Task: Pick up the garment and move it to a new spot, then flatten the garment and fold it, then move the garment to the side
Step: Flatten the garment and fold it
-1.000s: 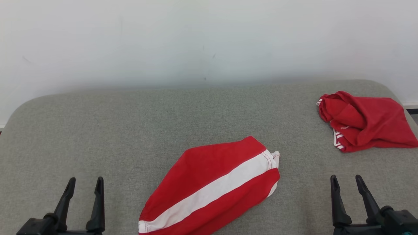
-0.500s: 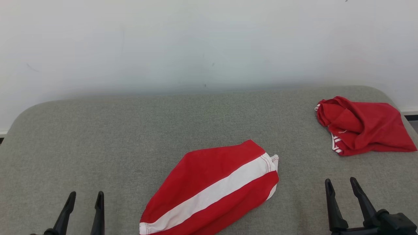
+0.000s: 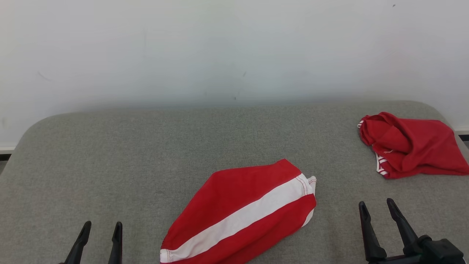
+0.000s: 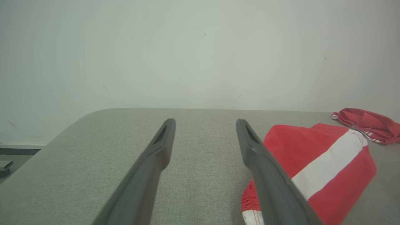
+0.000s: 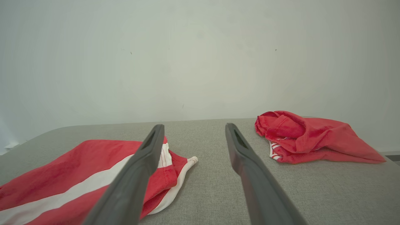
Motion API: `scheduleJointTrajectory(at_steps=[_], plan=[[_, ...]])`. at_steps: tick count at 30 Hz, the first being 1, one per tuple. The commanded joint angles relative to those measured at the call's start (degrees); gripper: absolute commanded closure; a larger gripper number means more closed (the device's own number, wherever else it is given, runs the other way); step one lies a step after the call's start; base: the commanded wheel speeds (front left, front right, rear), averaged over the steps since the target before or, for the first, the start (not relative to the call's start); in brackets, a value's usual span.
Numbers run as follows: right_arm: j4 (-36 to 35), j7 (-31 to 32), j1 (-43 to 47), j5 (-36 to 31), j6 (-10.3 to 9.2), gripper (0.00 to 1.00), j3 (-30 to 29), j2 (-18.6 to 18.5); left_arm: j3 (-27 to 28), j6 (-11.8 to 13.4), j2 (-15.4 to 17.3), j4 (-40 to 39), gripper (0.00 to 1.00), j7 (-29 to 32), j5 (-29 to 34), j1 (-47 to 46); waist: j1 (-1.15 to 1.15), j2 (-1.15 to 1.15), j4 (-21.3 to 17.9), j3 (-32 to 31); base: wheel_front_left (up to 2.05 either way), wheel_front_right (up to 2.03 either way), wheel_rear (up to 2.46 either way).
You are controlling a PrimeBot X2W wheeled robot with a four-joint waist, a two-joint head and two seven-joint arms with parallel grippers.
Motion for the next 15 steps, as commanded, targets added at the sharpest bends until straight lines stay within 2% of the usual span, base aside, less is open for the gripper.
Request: scheduleJointTrajectory(at_steps=[1, 15], plan=[[-0.24, 0.02, 0.55, 0.13, -0.13, 0.0, 0.12, -0.36, 0.31, -0.31, -0.21, -0.06, 0.0, -0.02, 0.16, 0.55, 0.0, 0.0, 0.05, -0.08, 0.0, 0.0, 0.0], [-0.39, 0.03, 0.87, -0.44, -0.14, 0.0, 0.26, -0.55, 0.74, -0.7, -0.58, -1.09, 0.0, -0.02, -0.73, 1.16, 0.0, 0.0, -0.02, -0.24, 0.0, 0.0, 0.0]])
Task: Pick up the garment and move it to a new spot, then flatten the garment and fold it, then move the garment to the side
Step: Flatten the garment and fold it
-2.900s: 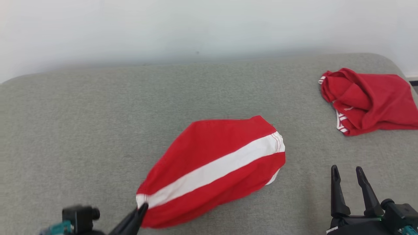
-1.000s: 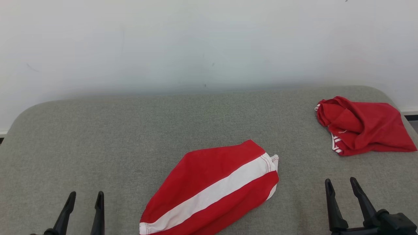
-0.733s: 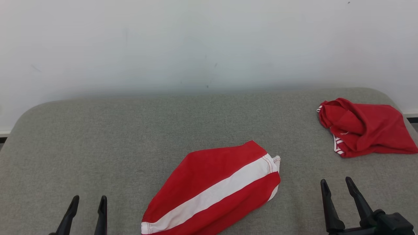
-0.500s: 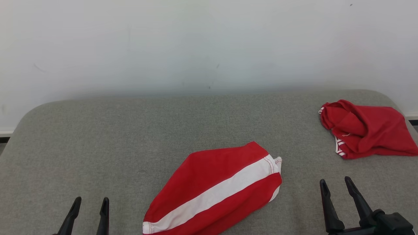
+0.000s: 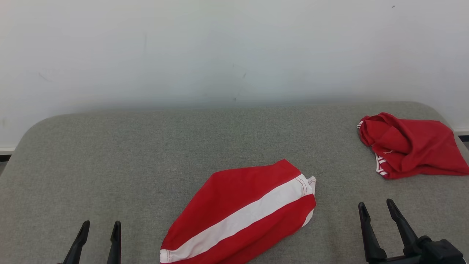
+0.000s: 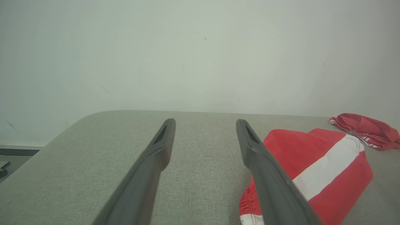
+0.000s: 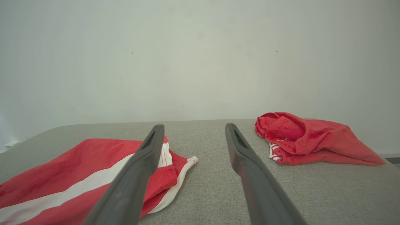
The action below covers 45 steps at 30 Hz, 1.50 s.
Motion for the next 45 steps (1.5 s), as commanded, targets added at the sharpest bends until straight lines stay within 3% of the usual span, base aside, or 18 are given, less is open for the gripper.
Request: scheduleJointTrajectory(at_steps=[1, 9, 15, 21, 29, 38, 45], plan=[[-0.18, 0.02, 0.65, -0.12, -0.13, 0.0, -0.03, -0.17, -0.03, -0.22, -0.02, -0.25, 0.0, -0.02, -0.38, 0.82, 0.0, 0.0, 0.02, 0.05, 0.0, 0.0, 0.0], [0.63, 0.02, 0.05, 0.41, -0.13, 0.0, -0.11, -0.13, -2.7, -0.23, 0.63, 2.71, 0.0, 0.06, -2.47, 0.13, 0.0, 0.0, 0.54, 0.33, 0.0, 0.0, 0.0], [3.88, 0.99, -3.61, 1.28, -0.13, 0.0, 2.49, -2.52, -11.65, -0.22, 3.38, 7.44, 0.0, 1.48, -6.18, -2.73, 0.0, 0.0, 1.25, 1.5, 0.0, 0.0, 0.0], [11.92, 2.3, -11.14, 3.02, -0.13, 0.0, 8.45, -6.03, -23.88, -0.23, 6.7, 16.15, 0.0, 2.15, -12.04, -8.31, 0.0, 0.0, 2.11, 3.3, 0.0, 0.0, 0.0], [22.75, 1.52, -20.72, 6.95, -0.13, 0.0, 16.53, -8.32, -32.23, -0.24, 8.2, 25.75, 0.0, 1.08, -21.91, -16.34, 0.0, 0.0, 3.25, 5.4, 0.0, 0.0, 0.0], [31.3, 0.83, -29.46, 13.0, -0.14, 0.0, 26.96, -9.85, -44.56, -0.25, 11.08, 29.35, 0.0, 1.12, -31.76, -24.52, 0.0, 0.0, 4.13, 7.48, 0.0, 0.0, 0.0], [34.7, 1.26, -33.55, 19.13, -0.14, 0.0, 34.52, -10.46, -49.47, -0.25, 11.89, 30.21, 0.0, 0.35, -37.41, -28.08, 0.0, 0.0, 4.28, 8.66, 0.0, 0.0, 0.0]])
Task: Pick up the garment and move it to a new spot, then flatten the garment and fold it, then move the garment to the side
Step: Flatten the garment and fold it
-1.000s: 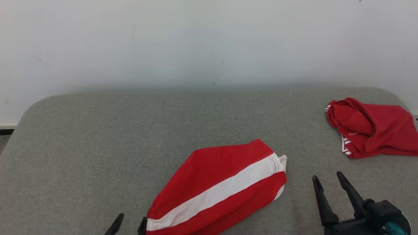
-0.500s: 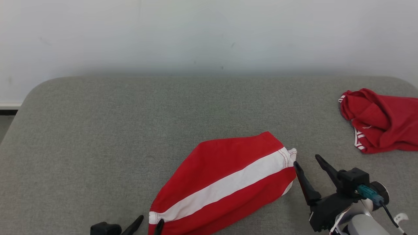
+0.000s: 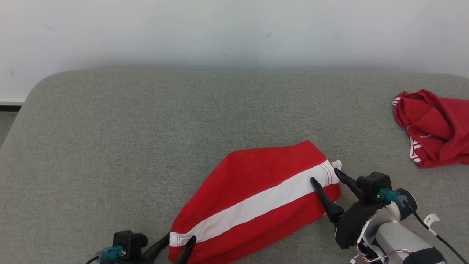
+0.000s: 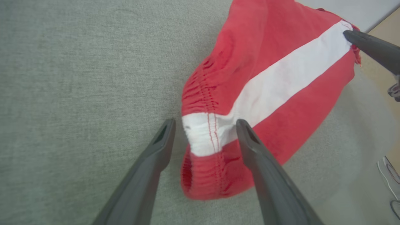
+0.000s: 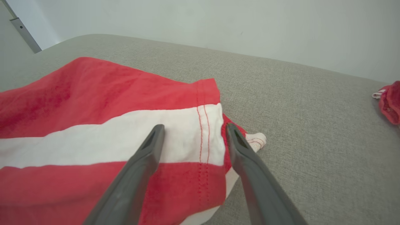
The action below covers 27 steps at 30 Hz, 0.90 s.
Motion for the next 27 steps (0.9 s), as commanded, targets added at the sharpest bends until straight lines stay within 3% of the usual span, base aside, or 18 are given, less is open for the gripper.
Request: scheduleJointTrajectory(at_steps=[1, 2, 3, 4, 8, 12, 18, 22, 27], plan=[[0.39, 0.15, -0.8, 0.86, -0.14, 0.0, 0.96, -0.58, -0.57, 0.09, 0.36, 0.18, 0.1, -0.21, -0.5, -0.93, -0.01, -0.01, 0.1, 0.36, 0.0, 0.0, 0.0], [0.72, 0.11, -1.55, 1.61, -0.14, 0.09, 2.27, -0.8, -1.39, 0.09, 0.36, 0.17, 0.7, -0.32, -1.39, -1.41, -0.01, -0.01, 0.15, 0.56, 0.0, 0.0, 0.0], [0.99, 0.05, -2.18, 2.7, -0.14, 0.51, 3.37, -0.79, -1.98, 0.09, 0.25, 0.19, 0.98, -0.39, -2.34, -1.87, -0.01, -0.01, 0.19, 0.71, 0.0, 0.0, 0.0], [1.29, -0.01, -2.63, 4.19, -0.14, 1.0, 4.15, -0.73, -2.57, 0.09, 0.15, 0.23, 1.0, -0.46, -3.19, -2.26, -0.01, -0.01, 0.19, 0.86, 0.0, 0.0, 0.0], [1.86, -0.75, -4.34, 7.14, -0.14, 1.0, 6.96, -1.64, -3.51, 0.09, -0.18, 0.24, 1.0, -0.61, -6.18, -3.52, -0.01, -0.01, 0.16, 0.82, 0.0, 0.0, 0.0], [0.87, -1.35, -3.35, 8.83, -0.14, 1.0, 7.94, -2.42, 0.75, 0.09, -0.58, -2.51, 1.0, -0.59, -6.54, -1.46, -0.01, -0.01, -0.11, -0.51, 0.0, 0.0, 0.0], [-6.33, -1.37, -1.6, 8.59, -0.14, 1.0, 4.7, -3.93, 5.42, 0.09, -0.04, -9.05, 1.0, -0.6, -5.78, 0.06, -0.01, -0.01, -0.75, -2.7, 0.0, 0.0, 0.0], [-10.48, -1.34, -3.7, 8.45, -0.14, 1.0, 2.02, -4.3, 6.61, 0.09, 0.91, -12.46, 1.0, -0.61, -7.81, -4.94, -0.01, -0.01, -1.35, -2.76, 0.0, 0.0, 0.0], [-12.16, -1.35, -11.92, 9.71, -0.14, 1.0, 0.78, -4.11, 6.81, 0.09, 2.35, -14.56, 1.0, 2.65, -10.18, -18.83, -0.01, -0.01, -3.03, 0.56, 0.0, 0.0, 0.0]])
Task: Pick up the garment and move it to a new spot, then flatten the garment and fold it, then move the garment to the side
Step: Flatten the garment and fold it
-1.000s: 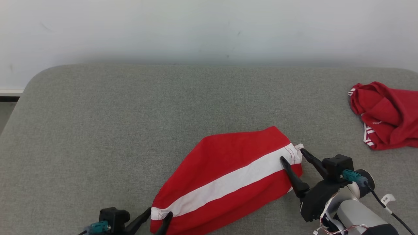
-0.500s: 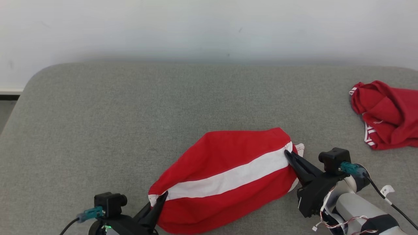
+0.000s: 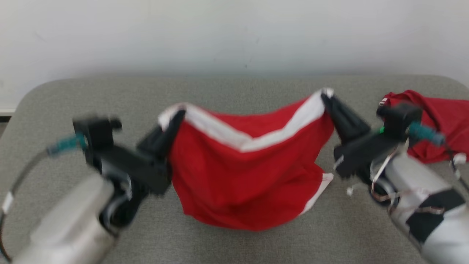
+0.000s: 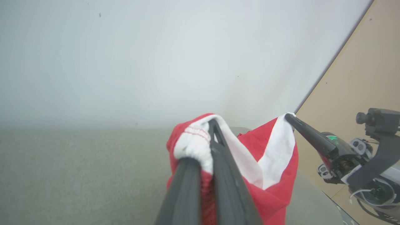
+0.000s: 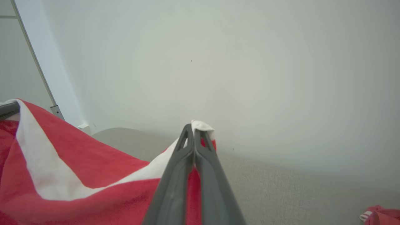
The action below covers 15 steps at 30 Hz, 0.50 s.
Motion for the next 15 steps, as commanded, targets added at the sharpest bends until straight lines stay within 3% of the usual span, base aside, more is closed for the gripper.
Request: scheduleJointTrajectory(at_steps=[1, 7, 15], plan=[[0.01, -0.17, -3.07, 0.94, -0.14, 1.0, -0.19, 0.13, 0.26, 0.08, -0.31, -0.4, 1.0, 1.23, -1.02, -3.79, 0.0, 0.0, -1.58, 3.15, 0.0, 0.0, 0.0], [2.55, 3.31, -23.02, 5.92, -0.13, 1.0, -1.83, 2.0, 2.8, 0.08, -0.8, 4.27, 1.0, 7.82, -3.31, -27.1, 0.0, 0.0, -4.82, 14.07, 0.0, 0.0, 0.0], [12.01, 5.52, -49.43, 5.75, -0.14, 1.0, -3.26, 3.9, 3.29, 0.08, -2.81, 15.56, 1.0, 9.9, 1.21, -55.51, 0.0, 0.0, -8.05, 27.71, 0.0, 0.0, 0.0]])
